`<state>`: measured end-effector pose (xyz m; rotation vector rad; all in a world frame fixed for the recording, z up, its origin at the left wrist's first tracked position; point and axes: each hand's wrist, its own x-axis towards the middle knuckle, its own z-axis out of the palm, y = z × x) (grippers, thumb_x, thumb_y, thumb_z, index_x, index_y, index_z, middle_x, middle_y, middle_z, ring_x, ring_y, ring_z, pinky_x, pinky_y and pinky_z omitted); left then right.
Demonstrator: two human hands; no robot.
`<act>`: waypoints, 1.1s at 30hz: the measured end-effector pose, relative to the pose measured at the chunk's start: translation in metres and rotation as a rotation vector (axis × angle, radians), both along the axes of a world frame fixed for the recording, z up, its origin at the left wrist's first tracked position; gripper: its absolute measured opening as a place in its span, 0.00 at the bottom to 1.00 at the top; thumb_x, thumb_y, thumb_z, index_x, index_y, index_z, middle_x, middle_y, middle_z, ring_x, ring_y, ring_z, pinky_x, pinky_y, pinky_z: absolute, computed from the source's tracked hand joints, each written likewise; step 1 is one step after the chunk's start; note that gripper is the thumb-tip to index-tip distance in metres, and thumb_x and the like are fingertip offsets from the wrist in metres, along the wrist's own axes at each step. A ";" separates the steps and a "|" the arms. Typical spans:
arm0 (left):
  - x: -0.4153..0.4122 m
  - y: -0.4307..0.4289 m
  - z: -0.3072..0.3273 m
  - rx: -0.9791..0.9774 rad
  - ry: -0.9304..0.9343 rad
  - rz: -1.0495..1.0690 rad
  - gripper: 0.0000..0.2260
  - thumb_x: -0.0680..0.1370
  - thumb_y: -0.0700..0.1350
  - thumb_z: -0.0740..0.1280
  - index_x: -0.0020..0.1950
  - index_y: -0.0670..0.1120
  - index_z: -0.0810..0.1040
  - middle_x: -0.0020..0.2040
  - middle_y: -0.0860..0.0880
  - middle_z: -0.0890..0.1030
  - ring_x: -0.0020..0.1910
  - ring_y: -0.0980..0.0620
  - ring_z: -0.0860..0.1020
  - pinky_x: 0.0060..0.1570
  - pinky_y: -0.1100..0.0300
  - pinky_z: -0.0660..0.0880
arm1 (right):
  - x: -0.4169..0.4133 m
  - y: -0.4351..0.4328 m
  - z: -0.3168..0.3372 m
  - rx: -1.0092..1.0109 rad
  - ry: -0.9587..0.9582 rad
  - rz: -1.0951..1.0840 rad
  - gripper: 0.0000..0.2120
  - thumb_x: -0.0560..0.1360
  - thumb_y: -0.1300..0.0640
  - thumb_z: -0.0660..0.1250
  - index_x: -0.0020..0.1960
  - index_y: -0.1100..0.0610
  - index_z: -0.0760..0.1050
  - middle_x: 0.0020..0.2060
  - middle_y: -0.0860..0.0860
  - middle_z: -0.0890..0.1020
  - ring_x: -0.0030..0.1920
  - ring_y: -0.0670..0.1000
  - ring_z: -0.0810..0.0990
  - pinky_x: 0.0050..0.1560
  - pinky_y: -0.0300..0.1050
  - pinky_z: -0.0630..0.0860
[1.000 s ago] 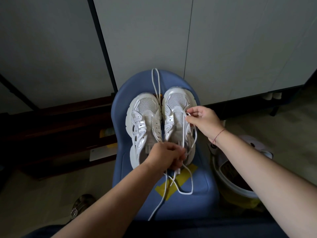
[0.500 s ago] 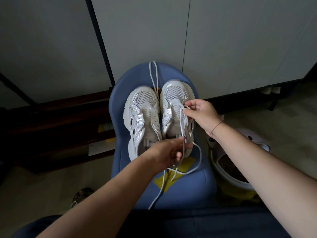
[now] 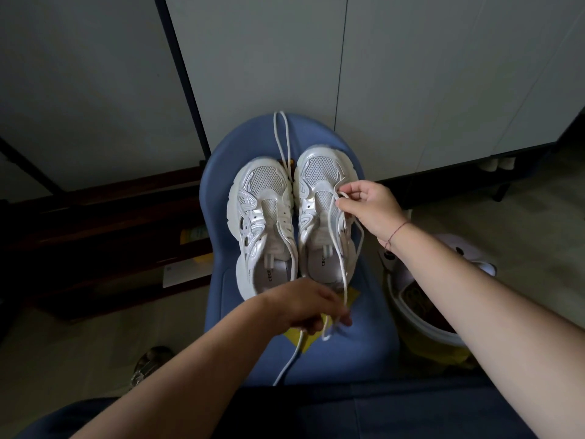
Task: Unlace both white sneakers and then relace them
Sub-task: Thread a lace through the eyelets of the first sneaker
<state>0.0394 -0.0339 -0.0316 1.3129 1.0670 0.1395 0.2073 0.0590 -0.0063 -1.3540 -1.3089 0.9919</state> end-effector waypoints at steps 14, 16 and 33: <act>0.013 0.008 0.016 0.022 -0.171 0.185 0.08 0.81 0.41 0.63 0.45 0.43 0.80 0.36 0.49 0.84 0.22 0.57 0.65 0.23 0.68 0.63 | 0.000 0.000 0.001 0.013 0.009 0.001 0.09 0.71 0.67 0.70 0.51 0.60 0.76 0.40 0.51 0.78 0.38 0.44 0.75 0.39 0.30 0.75; 0.012 0.002 0.015 -0.010 -0.097 0.018 0.08 0.81 0.42 0.63 0.44 0.44 0.80 0.38 0.50 0.84 0.22 0.57 0.64 0.24 0.68 0.62 | 0.000 -0.001 0.001 0.014 0.006 -0.004 0.09 0.71 0.67 0.70 0.51 0.61 0.76 0.40 0.51 0.78 0.38 0.44 0.75 0.37 0.29 0.74; 0.003 -0.019 -0.016 -0.039 -0.273 0.287 0.06 0.80 0.43 0.66 0.50 0.41 0.82 0.47 0.47 0.86 0.21 0.57 0.67 0.25 0.68 0.65 | -0.001 0.000 -0.003 0.032 0.011 -0.003 0.10 0.71 0.65 0.70 0.51 0.57 0.77 0.41 0.49 0.80 0.42 0.44 0.78 0.40 0.30 0.74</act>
